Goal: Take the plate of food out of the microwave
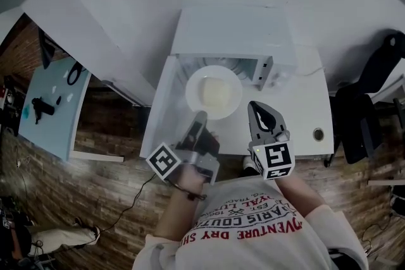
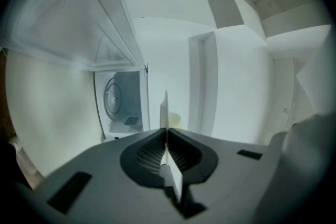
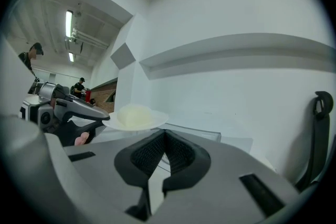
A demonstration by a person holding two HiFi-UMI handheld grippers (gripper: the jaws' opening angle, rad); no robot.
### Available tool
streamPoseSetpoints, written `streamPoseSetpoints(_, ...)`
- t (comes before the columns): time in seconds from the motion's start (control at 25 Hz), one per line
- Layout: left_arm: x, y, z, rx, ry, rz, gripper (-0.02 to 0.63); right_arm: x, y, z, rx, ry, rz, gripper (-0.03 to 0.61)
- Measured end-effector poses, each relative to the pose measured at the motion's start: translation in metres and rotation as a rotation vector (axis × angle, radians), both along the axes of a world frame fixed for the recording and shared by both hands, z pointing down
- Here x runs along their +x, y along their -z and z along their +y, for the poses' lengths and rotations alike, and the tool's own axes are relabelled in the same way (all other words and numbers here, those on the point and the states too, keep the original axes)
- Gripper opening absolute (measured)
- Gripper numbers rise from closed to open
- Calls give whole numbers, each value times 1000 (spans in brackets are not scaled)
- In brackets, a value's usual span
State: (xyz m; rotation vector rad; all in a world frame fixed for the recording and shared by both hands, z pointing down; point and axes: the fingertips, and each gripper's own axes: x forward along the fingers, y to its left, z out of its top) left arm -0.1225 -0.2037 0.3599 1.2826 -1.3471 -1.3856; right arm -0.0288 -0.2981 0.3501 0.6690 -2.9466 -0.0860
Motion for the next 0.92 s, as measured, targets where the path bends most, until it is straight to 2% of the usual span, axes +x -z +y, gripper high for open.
streamPoseSetpoints(0.52, 4, 2, -16, 7, -43, -23, 17, 2, 2, -13, 9, -28, 4, 12)
streamPoseSetpoints(0.92, 2, -1, -20, -3, -36, 3, 17, 3, 2, -19, 8, -48, 11, 11)
